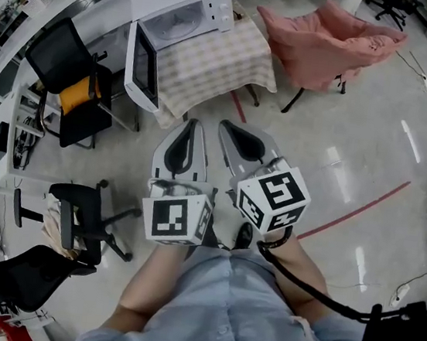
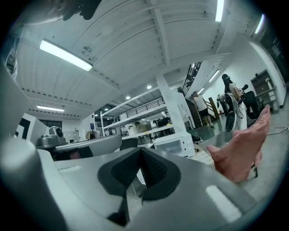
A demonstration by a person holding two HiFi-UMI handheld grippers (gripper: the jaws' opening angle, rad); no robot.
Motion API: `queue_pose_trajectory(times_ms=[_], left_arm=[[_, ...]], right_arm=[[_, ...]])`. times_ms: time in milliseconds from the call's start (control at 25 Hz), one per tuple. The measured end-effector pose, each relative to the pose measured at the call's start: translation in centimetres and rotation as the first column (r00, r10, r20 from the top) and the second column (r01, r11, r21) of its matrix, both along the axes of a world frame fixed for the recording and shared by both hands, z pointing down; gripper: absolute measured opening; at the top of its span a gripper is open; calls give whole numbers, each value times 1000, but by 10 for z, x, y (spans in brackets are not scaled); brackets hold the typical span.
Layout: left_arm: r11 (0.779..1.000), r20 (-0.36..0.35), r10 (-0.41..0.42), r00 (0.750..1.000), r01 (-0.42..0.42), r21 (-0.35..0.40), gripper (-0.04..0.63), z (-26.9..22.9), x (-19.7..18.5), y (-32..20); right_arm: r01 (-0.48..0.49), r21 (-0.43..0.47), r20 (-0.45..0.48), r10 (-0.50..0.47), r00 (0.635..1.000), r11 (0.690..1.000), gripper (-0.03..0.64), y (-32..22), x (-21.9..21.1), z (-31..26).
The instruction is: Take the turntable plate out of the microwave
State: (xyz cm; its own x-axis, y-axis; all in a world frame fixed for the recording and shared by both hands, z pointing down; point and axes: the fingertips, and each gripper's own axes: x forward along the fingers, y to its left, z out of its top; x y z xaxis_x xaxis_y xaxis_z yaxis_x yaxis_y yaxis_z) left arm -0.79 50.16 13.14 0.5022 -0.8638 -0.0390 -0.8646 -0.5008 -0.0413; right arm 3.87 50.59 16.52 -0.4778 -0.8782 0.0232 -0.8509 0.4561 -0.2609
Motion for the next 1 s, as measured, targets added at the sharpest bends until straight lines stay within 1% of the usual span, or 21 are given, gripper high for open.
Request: queue_pose_trajectory(times_ms=[120, 280, 520, 800, 1000], left_arm=[[1000, -7, -11, 1000, 11, -17, 8, 11, -9, -9], [999, -30, -14, 999, 13, -34, 8, 23, -13, -33], [998, -52, -13, 999, 10, -63, 8, 31, -23, -85], [999, -85, -4, 996, 2, -32, 8, 22, -45, -157], [1000, -97, 0, 995, -1, -6, 8, 11, -63, -197]], right_arm=[[6, -22, -6, -7, 1000, 1000, 2, -8, -8, 14], [9, -41, -18, -10, 1000, 999, 2, -29, -10, 25], [-8, -70, -23, 6, 1000, 998, 2, -82, -12, 33], [-8, -67, -28, 6, 1000, 998, 2, -159, -32, 27], [-2, -40, -69, -1, 998, 999, 2, -200, -54, 10]])
